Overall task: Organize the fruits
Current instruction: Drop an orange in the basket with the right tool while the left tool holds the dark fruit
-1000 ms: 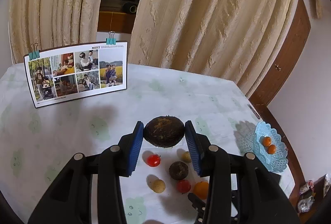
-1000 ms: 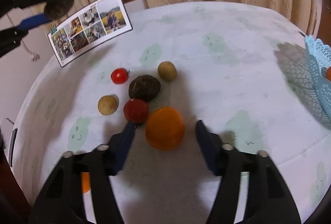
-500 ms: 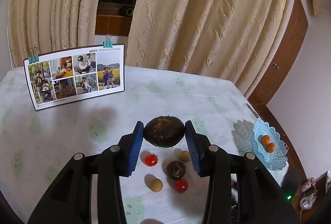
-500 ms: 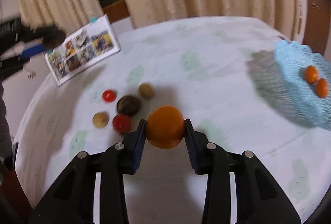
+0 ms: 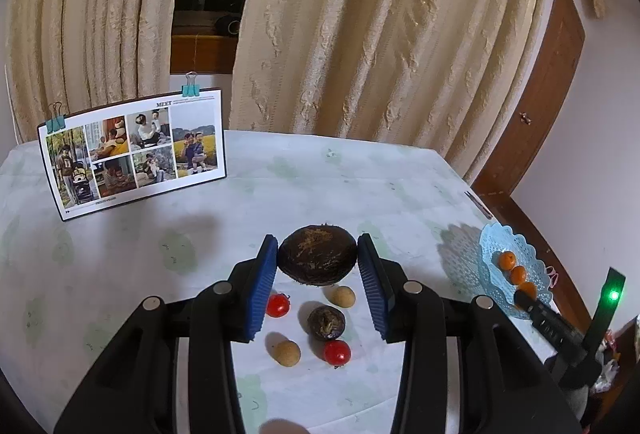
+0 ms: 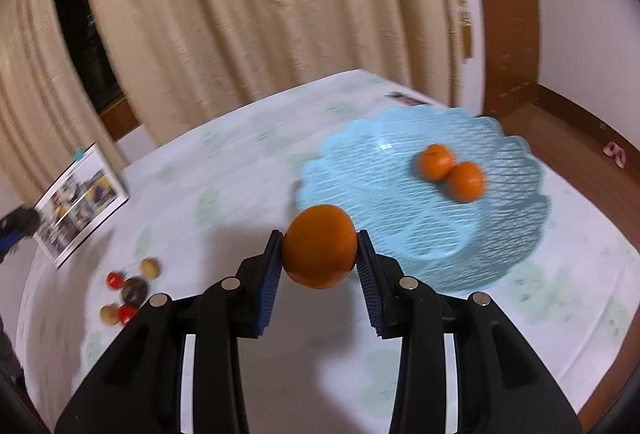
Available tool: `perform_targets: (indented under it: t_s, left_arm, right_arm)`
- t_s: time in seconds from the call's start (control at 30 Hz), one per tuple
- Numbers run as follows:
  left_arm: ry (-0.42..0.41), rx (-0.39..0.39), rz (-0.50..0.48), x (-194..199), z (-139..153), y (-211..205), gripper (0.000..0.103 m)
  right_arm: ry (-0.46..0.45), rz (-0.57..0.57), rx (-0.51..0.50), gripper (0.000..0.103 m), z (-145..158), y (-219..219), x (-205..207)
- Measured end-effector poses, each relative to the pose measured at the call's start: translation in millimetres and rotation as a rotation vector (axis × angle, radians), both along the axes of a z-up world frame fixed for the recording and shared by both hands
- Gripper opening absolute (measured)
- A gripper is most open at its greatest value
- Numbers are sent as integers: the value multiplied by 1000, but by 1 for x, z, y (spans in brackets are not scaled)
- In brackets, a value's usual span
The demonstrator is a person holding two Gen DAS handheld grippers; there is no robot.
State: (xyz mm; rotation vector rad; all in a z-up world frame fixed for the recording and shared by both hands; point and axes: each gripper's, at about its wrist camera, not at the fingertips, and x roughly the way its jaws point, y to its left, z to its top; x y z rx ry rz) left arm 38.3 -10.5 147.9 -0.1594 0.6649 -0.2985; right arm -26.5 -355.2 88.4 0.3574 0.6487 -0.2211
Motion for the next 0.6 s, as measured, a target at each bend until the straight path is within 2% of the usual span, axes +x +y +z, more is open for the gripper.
perform_targets:
  t_s: [0.27, 0.3, 0.37, 0.6]
  left_arm:
    - [0, 26, -18, -4, -4, -12, 42]
    - [0, 29, -20, -4, -4, -13, 42]
    - [0, 33, -25, -5, -5, -16, 42]
    - [8, 49, -43, -6, -7, -32, 42]
  right_arm:
    - [27, -119, -26, 39, -11, -45, -2]
    - [29, -129, -22, 41, -13, -47, -3]
    - [20, -150, -7, 53, -15, -54, -7]
    - [-15, -183, -3, 54, -12, -64, -22]
